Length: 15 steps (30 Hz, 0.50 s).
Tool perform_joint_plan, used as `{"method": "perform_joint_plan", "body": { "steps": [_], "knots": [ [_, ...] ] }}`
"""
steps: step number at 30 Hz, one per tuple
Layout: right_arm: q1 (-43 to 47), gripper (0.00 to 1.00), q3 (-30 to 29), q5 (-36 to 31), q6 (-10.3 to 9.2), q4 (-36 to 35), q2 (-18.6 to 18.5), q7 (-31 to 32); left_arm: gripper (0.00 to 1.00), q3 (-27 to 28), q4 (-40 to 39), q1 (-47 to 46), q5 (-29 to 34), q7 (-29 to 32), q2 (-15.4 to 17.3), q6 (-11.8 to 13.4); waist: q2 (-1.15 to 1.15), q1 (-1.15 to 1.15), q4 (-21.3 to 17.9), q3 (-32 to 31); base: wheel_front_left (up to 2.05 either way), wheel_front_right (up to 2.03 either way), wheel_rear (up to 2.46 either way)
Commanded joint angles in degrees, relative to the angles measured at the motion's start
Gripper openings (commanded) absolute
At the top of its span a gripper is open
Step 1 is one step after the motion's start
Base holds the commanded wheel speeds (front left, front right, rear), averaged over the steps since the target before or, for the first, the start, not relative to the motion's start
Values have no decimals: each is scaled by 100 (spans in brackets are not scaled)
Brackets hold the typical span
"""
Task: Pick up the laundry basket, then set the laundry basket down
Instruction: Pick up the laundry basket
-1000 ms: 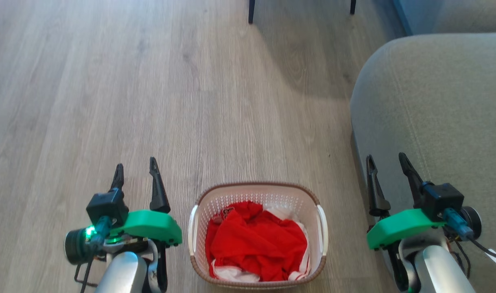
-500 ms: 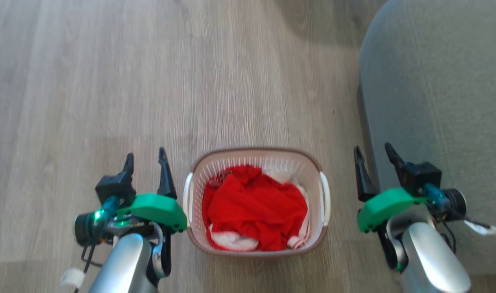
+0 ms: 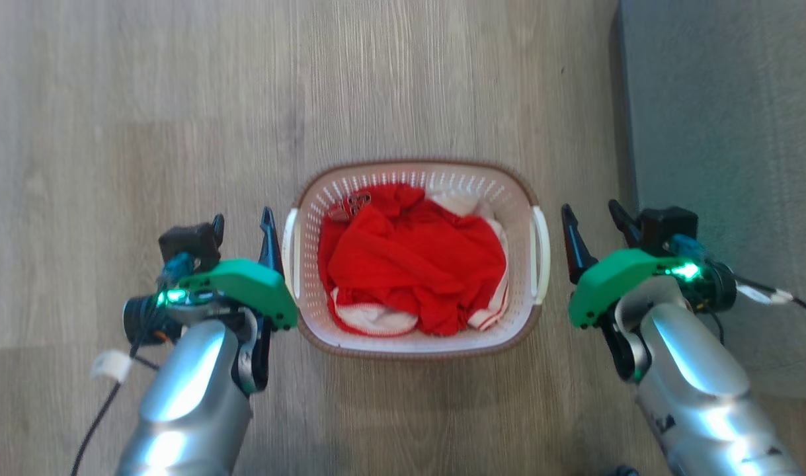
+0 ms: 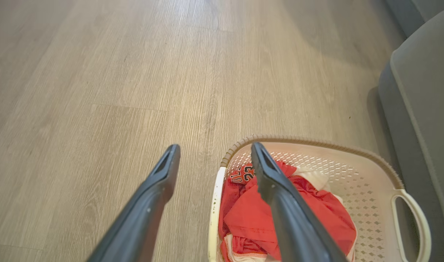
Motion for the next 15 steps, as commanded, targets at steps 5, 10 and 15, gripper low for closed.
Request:
{"method": "perform_joint_plan", "body": {
  "steps": [5,10,15],
  "knots": [
    [-377,100,315,241,40,349,11,-70,100,-72,550,-528,-37,-47,70,-305,0,0,-48,538,0,0,0],
    [-837,100,628,603,40,1077,50,-60,100,-486,1553,-1050,-165,-47,70,-551,0,0,-75,915,0,0,0],
    [-1218,100,993,1033,40,1503,89,34,100,-883,2234,-1516,-357,-47,70,-694,0,0,-74,1220,0,0,0]
  ]
}}
